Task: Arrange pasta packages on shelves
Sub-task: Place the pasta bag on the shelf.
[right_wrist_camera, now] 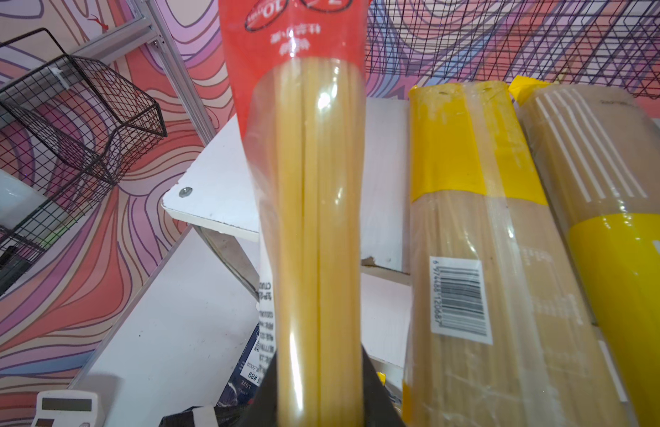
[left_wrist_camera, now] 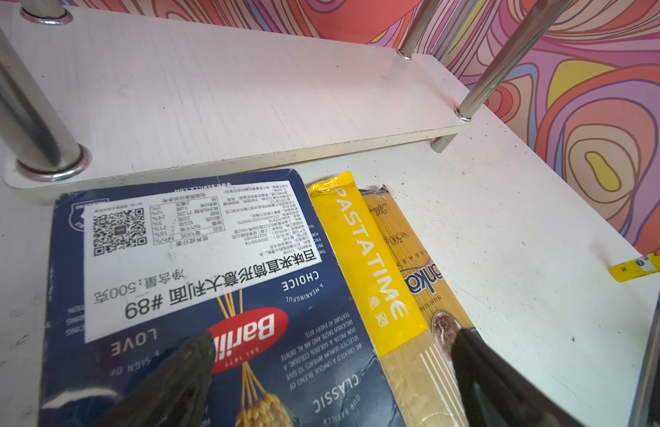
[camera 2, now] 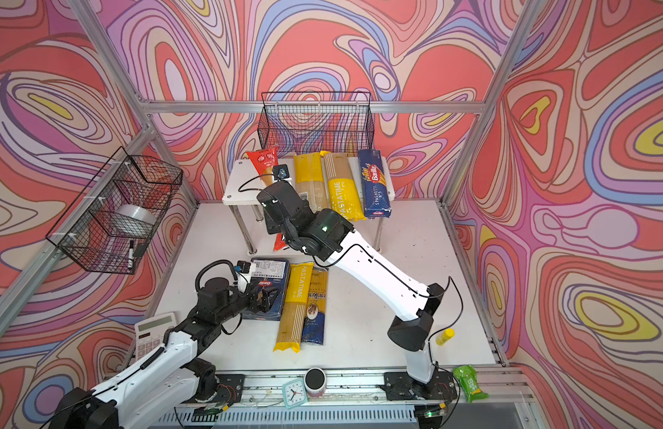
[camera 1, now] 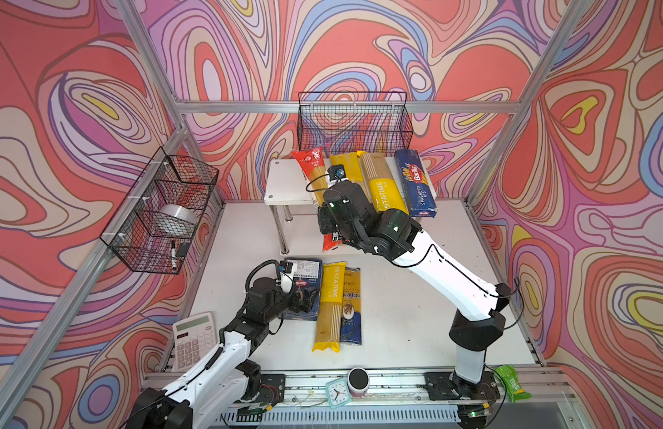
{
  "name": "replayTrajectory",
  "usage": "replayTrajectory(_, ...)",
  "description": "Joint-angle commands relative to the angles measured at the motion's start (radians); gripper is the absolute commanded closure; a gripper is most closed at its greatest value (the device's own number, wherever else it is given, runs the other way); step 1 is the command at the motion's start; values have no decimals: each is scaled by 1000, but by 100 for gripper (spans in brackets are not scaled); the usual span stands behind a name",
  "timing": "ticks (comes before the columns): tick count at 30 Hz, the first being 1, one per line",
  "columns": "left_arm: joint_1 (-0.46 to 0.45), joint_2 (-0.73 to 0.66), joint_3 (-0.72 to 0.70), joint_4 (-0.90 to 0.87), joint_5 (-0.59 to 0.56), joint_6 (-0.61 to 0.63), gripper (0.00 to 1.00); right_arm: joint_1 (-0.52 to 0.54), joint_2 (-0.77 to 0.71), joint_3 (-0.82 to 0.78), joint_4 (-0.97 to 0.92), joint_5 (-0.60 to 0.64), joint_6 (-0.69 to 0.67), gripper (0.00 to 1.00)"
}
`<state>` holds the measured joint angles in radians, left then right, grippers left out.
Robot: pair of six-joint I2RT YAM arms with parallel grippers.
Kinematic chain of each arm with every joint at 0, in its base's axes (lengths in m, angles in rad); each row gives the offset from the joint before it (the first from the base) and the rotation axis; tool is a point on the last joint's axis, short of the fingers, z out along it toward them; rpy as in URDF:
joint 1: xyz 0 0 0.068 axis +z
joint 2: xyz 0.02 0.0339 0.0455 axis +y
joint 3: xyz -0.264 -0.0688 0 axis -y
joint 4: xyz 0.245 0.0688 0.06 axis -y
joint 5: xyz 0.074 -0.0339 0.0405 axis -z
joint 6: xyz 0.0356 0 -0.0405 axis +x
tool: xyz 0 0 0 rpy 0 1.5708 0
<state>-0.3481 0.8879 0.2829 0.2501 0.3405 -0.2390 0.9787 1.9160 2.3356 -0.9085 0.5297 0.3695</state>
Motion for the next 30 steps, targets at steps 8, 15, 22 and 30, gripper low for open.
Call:
replayTrajectory(8,-6,-1,10,-14,11,10,0,-34,68,120,190,32,-35,100)
replayTrajectory(15,-6,3,9,-11,10,9,0,-49,84,116,212,42,-29,100)
replayTrajectory(22,-6,8,11,-9,15,7,0,-68,97,140,233,50,-34,99)
replayTrajectory(30,-6,11,11,-9,15,8,0,-86,113,146,276,39,-37,99)
